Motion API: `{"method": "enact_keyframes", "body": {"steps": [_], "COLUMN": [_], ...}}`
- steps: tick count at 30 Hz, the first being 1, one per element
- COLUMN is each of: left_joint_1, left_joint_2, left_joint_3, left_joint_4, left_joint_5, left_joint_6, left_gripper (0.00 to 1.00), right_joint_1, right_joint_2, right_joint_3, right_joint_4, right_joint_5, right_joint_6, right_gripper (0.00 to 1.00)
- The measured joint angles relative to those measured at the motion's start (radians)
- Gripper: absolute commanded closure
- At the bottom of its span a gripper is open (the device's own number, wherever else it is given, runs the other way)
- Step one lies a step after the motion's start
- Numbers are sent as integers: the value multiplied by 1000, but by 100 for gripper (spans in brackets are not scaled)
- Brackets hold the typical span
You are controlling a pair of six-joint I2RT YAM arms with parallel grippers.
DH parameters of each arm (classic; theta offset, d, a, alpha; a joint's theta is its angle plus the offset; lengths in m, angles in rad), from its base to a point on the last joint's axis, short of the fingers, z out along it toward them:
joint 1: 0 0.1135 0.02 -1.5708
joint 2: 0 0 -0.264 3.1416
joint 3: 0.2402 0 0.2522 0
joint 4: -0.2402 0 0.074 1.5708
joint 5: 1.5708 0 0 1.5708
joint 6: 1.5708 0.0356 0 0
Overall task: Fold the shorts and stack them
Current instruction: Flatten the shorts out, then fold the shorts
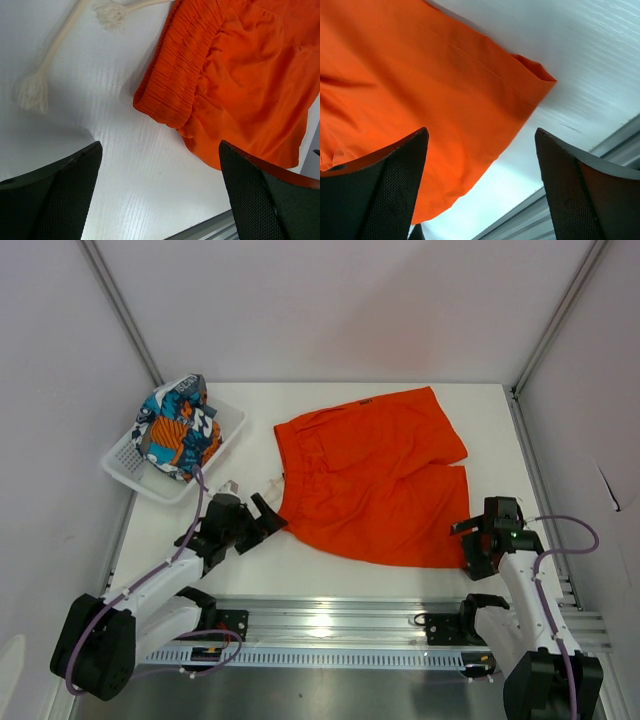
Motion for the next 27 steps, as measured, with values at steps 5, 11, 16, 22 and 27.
{"method": "enact_keyframes", "body": {"steps": [5,11,16,22,27], "left_joint_1": [0,0,0,0,0], "left_joint_2": [-5,-3,8,39,72], "left_joint_3": [0,0,0,0,0], "left_joint_4": [0,-8,-15,-6,37], "left_joint_5": [4,3,0,2,2], "left_joint_6": [-14,-34,-52,-84,-125], "left_gripper": [2,6,8,9,17], "right_joint_1": [0,2,2,2,2], "right_joint_2": [-76,-105,-54,-13,-9], "right_joint_3": [-30,-87,-114,-142,-153], "right_joint_4": [-39,-47,-6,68,100], "right_joint_5": [27,46,54,61,63], "right_joint_6": [44,74,89,106,114], "right_gripper": [28,35,51,72,100]}}
